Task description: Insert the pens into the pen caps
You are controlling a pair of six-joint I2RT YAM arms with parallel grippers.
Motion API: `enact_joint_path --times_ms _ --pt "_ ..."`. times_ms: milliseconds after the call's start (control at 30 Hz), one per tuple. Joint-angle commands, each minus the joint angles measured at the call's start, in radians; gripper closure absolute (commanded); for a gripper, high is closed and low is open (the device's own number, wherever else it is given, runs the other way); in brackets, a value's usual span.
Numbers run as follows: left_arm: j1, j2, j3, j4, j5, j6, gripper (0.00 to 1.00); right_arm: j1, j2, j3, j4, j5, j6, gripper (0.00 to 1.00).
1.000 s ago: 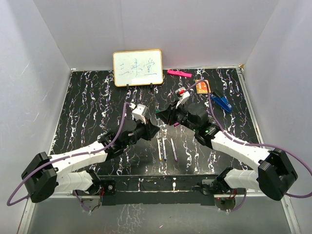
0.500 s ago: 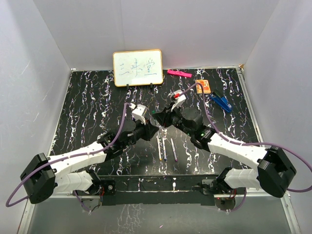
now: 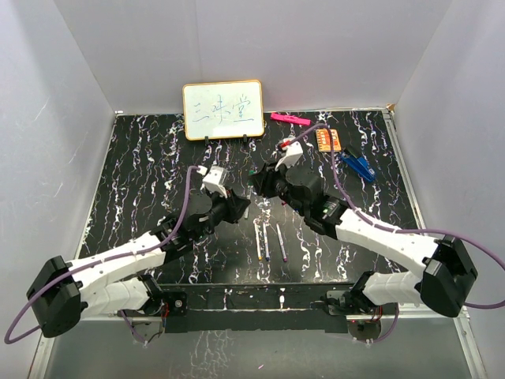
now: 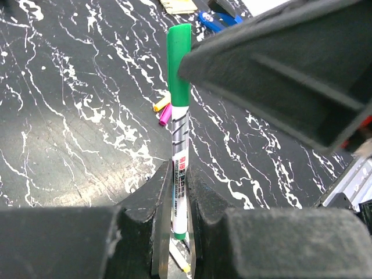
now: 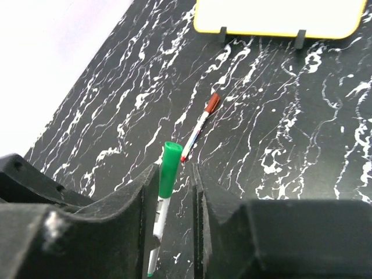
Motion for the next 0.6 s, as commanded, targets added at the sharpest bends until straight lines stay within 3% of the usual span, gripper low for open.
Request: enact_joint_path --times_ms 0,67,133,233,400,567 --pt "0.005 0.047 -0.008 -0.061 -0.039 -0.045 1.00 0.004 -0.047 0.109 -0.041 0.148 -0.009 0.73" --pt "0.005 0.085 -0.009 -0.100 -0.048 -0.050 1.00 0.004 -0.091 0.115 -0.022 0.206 0.024 0.68" --pt "0.006 0.117 -0.011 -0.116 -0.069 -0.055 1.00 0.004 -0.144 0.095 0.012 0.251 0.054 0.51" --pt "0.005 0.168 0.004 -0.130 -0.104 -0.056 1.00 0.004 -0.222 0.054 0.047 0.311 0.076 0.35" --pt "0.014 0.270 0.085 -0.174 -0.184 -0.036 1.00 0.002 -0.221 0.091 -0.134 0.463 0.107 0.23" --pt "0.093 0.407 0.194 -0.241 -0.188 -0.050 1.00 0.000 -0.113 0.158 -0.363 0.519 0.164 0.20"
